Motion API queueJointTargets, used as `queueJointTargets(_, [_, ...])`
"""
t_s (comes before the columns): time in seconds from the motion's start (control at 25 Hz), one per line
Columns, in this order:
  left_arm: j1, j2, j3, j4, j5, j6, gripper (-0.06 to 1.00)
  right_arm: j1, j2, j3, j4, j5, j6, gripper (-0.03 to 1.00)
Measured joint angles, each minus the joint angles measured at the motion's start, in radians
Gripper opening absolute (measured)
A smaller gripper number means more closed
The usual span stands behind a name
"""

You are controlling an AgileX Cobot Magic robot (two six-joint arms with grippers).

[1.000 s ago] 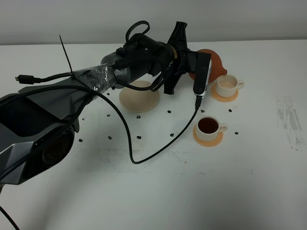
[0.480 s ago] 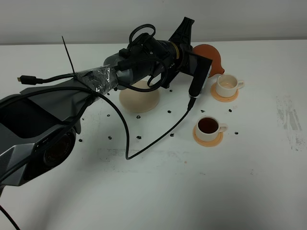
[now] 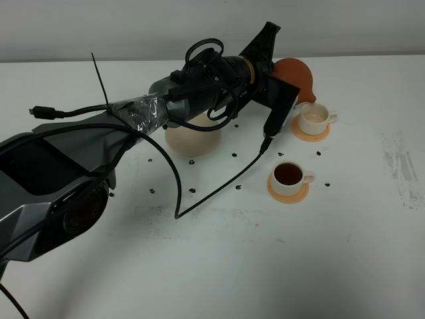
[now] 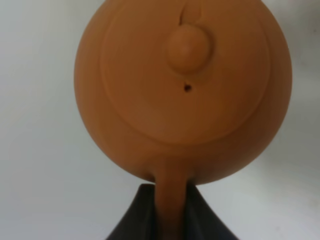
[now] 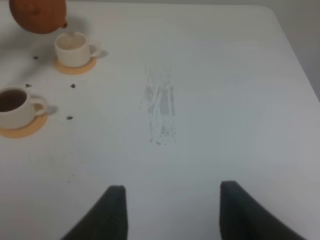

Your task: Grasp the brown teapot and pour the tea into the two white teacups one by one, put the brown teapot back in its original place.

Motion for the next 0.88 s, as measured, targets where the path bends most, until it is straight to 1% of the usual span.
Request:
queueJointTargets(0.2, [0.0,0.0,0.0,0.066,-0.006,0.0,0.11,0.0,0.0,0.0,0.0,0.0,0.0,0.44])
queueJointTargets(0.4, [-0.002,0.0,0.0,0.083,-0.037,0.0,0.11,0.0,0.0,0.0,0.0,0.0,0.0,0.44])
queueJointTargets(0.88, [-0.016,0.022,0.0,0.16,-0.053,0.002,0.11,0.0,0.0,0.0,0.0,0.0,0.0,0.44])
